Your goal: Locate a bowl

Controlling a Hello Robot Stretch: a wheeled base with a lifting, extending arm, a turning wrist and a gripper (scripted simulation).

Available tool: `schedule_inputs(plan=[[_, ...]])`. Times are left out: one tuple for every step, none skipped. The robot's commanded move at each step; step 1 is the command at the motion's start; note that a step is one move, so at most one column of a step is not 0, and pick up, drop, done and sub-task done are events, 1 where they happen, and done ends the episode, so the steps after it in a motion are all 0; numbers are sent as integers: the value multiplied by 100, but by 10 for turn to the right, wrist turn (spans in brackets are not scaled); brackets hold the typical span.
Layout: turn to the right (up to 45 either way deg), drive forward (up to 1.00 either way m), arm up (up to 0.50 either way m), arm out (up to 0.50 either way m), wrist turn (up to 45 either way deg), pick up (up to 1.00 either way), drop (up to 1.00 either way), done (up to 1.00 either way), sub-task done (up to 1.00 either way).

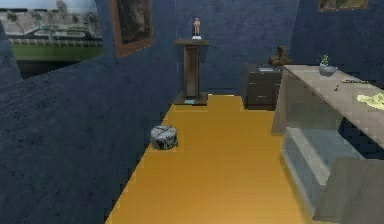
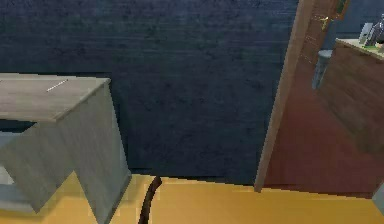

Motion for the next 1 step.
schedule_inputs(plan=[[30,0,0,0,0,0,0,0,0]])
